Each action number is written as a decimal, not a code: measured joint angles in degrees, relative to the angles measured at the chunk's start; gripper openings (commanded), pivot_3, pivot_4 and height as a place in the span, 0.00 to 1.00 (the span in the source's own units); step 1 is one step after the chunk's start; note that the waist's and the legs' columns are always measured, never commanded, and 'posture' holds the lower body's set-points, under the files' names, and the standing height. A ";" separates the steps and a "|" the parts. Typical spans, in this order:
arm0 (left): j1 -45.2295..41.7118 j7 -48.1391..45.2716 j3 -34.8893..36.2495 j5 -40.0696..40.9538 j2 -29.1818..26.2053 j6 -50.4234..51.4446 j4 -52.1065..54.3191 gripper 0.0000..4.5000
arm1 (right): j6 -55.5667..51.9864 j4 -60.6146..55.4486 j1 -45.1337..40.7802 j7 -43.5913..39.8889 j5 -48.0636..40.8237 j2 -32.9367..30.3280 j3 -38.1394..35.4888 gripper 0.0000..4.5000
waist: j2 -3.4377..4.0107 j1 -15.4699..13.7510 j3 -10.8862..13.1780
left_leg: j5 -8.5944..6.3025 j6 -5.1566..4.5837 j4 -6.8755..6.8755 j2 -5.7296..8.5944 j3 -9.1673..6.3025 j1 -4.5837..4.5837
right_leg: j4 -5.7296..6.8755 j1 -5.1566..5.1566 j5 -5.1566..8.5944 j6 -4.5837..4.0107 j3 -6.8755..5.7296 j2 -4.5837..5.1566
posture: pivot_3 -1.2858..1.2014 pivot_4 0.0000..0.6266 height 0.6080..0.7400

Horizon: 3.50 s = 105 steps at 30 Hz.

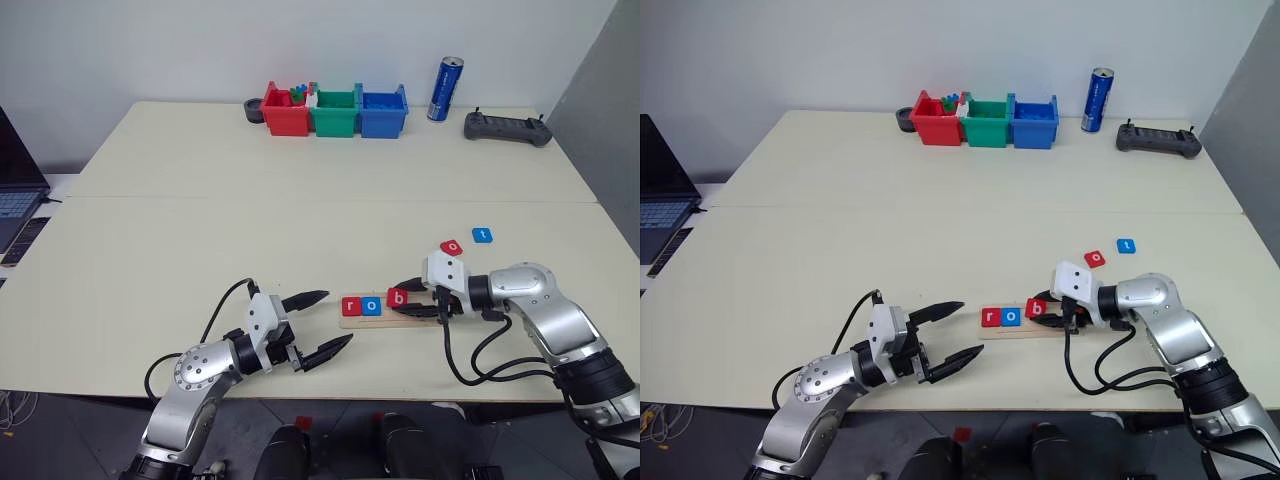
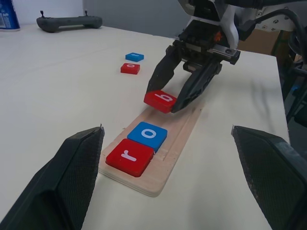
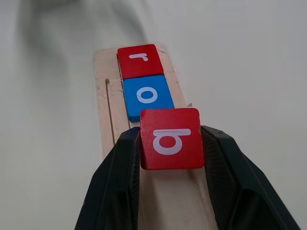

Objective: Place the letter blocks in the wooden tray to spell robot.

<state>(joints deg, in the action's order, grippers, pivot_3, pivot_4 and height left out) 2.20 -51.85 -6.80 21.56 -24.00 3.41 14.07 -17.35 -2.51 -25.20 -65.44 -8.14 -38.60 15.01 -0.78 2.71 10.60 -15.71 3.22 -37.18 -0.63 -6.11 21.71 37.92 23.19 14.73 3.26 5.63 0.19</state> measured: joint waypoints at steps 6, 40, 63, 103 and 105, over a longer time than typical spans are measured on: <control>0.35 0.52 0.00 0.00 -0.27 0.06 0.85 1.00 | 0.21 0.58 -0.20 -1.14 0.29 0.32 0.99 0.32 | 0.00 0.01 0.00 | 0.00 0.00 0.00 0.00 0.00 0.00 | 0.00 0.00 0.00 0.00 0.00 0.00 | 0.52 0.24 1.00; 1.77 1.26 0.00 -0.26 -0.74 -0.38 1.25 1.00 | 4.15 5.76 -2.95 -4.53 2.56 1.47 2.11 0.55 | 0.00 0.05 0.00 | 0.00 0.00 0.00 -0.01 -0.01 -0.01 | 0.03 0.00 -0.01 -0.02 -0.02 0.00 | 0.52 0.24 1.00; -0.20 1.19 -0.32 -0.24 -0.23 -0.18 1.00 1.00 | -14.86 -1.32 -0.92 23.94 -0.04 4.80 -18.65 0.99 | 0.00 -0.09 -0.01 | 0.00 0.00 0.00 0.02 -0.03 0.03 | 0.05 0.00 -0.01 -0.02 -0.03 0.01 | 0.52 0.24 1.00; 0.14 2.37 -1.70 -0.12 -0.40 2.07 3.46 1.00 | -36.47 -9.07 4.96 44.50 -1.14 12.46 -23.05 0.32 | 0.08 0.25 -0.05 | 0.00 -0.01 0.09 0.01 -0.05 0.06 | 0.05 0.07 -0.01 -0.05 -0.02 -0.01 | 0.52 0.24 1.00; 0.36 2.33 -1.74 -0.10 -0.47 2.10 3.57 1.00 | -41.98 -16.38 8.06 45.50 -2.37 12.43 -25.88 0.32 | 0.09 0.18 -0.06 | 0.00 -0.01 0.10 0.00 -0.06 0.05 | 0.06 0.07 0.00 -0.05 -0.02 -0.02 | 0.52 0.24 1.00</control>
<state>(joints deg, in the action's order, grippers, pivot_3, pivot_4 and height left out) 2.56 -49.52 -8.54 21.46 -24.47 5.51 17.64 -59.33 -18.89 -17.14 -19.94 -10.51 -26.17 -10.87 -0.69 2.89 10.54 -15.71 3.21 -37.08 -0.62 -6.17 21.76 37.98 23.26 14.72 3.21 5.61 0.17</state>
